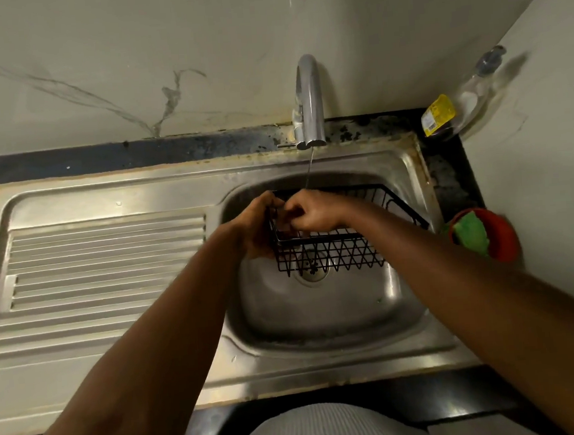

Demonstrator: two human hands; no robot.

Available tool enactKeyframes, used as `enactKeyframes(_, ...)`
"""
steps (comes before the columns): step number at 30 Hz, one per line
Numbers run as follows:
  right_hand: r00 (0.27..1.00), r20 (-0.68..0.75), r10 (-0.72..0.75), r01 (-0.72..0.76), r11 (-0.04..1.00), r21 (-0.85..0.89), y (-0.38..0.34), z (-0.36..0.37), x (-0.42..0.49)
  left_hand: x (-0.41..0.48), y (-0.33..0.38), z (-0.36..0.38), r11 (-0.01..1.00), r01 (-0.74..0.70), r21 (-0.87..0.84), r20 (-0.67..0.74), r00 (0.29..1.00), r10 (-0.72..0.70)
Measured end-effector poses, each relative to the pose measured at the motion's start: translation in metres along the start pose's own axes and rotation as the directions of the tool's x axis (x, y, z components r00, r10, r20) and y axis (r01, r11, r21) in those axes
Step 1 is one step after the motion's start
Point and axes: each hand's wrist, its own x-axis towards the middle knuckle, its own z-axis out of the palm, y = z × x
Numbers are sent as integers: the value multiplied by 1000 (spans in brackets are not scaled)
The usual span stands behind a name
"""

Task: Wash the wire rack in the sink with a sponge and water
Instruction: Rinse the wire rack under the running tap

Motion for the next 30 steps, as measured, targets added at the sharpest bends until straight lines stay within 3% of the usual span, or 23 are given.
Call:
enactKeyframes(2,999,14,34,-36,987,155,-3,2,12,-4,5,4,1000,5,24,-5,1000,-5)
enactKeyframes(6,998,18,58,-60,967,248,4,-18,11,-2,10,-9,999,8,32,-10,1000,-8)
enactKeyframes(11,962,99,256,-269,952,147,37,-43,0,6,6,-25,1000,-14,28,-19,1000,14)
enactKeyframes(13,948,-5,320,-318,943,96,50,-46,-5,10,2,-30,1000,-15,21,-24,1000,15)
enactKeyframes(15,930,-213,299,-310,950,-20,63,-41,-12,11,2,-32,999,-35,24,-21,999,35)
enactKeyframes(18,867,-498,21,-143,968,-208,67,-25,-28,10,7,-31,996,-86,6,-38,996,86)
enactKeyframes(20,748,-649,-140,-37,967,-250,66,-12,-39,11,9,-35,992,-124,12,-60,990,125)
enactKeyframes(22,565,-805,-184,-109,950,-294,71,0,-47,10,8,-39,989,-150,9,-84,985,150)
enactKeyframes(24,428,-901,-74,-211,961,-179,77,11,-52,10,6,-41,985,-174,0,-96,980,173)
enactKeyframes(25,430,-901,54,-211,977,-42,80,17,-52,10,5,-41,983,-183,3,-102,978,182)
enactKeyframes(26,477,-851,220,-194,971,143,86,23,-50,9,3,-41,982,-188,8,-106,977,188)
enactKeyframes(28,604,-639,476,-149,855,497,100,29,-47,10,0,-41,982,-186,25,-119,975,188)
enactKeyframes(30,653,-520,551,-122,754,645,115,35,-43,14,-4,-43,985,-164,43,-141,975,169)
